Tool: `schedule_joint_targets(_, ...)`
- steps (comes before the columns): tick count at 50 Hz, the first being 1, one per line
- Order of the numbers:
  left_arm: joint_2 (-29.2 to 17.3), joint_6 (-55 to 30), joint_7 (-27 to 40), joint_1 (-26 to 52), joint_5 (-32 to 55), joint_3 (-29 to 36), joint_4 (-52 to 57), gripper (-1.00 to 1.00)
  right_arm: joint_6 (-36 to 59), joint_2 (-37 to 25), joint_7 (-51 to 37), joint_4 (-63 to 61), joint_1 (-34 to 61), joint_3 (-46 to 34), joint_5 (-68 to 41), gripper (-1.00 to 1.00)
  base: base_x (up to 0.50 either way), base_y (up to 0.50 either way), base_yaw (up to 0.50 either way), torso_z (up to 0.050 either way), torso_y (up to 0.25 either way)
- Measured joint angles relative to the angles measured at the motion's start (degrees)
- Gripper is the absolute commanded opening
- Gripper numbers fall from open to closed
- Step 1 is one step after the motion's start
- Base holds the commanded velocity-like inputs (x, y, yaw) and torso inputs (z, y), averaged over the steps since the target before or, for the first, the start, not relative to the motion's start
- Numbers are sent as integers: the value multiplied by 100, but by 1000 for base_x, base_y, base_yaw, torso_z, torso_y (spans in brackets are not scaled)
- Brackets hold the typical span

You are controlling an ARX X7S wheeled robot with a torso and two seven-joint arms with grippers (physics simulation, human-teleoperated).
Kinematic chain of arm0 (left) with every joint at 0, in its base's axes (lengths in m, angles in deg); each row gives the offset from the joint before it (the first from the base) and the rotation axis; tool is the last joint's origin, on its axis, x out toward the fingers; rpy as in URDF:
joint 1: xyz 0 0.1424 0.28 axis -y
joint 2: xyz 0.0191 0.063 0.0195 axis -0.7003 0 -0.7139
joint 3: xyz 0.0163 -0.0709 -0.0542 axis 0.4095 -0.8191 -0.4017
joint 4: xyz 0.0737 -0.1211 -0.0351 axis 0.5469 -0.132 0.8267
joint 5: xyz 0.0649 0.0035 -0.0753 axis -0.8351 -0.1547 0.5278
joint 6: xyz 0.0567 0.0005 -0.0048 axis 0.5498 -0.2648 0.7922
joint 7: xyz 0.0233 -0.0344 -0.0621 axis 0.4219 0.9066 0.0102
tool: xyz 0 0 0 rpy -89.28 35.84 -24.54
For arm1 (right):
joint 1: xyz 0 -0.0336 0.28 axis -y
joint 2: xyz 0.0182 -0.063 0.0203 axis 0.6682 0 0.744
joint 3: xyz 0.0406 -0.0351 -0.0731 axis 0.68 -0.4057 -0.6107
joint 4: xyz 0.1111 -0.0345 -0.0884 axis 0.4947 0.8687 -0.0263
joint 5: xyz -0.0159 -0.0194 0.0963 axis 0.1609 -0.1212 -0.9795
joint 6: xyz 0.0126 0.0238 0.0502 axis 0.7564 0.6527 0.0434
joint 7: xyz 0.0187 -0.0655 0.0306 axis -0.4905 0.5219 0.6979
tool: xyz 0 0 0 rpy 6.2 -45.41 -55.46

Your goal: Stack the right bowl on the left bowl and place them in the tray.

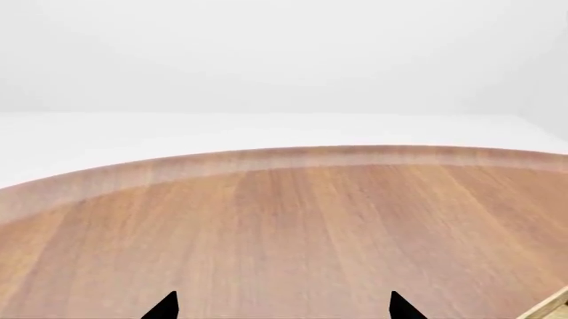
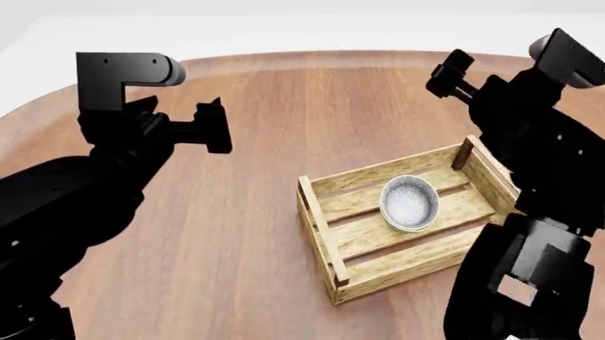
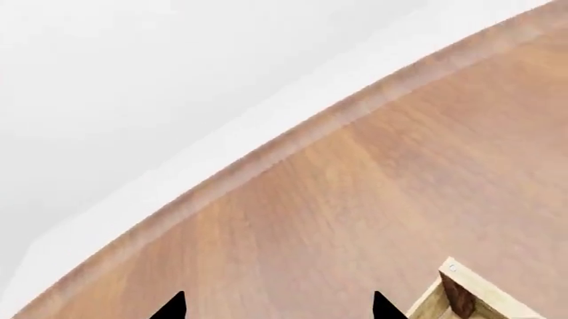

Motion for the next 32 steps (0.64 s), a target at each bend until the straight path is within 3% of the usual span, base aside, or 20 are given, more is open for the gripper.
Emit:
schedule_joint_targets(6, 10, 30, 19, -47, 27, -13, 43, 100, -141, -221, 211, -2372, -1355, -911, -37, 100, 0, 0, 0, 0, 0)
schedule_joint_targets(12, 16, 87, 23, -87, 23, -15, 48, 100, -647, -507, 361, -3737, -2305, -1720, 153, 100, 0, 0, 0, 0, 0)
schedule_joint_targets(32, 5, 149, 59, -83, 47, 4, 72, 100, -1758, -935, 471, -5300, -3185, -2756, 533, 100, 0, 0, 0, 0, 0)
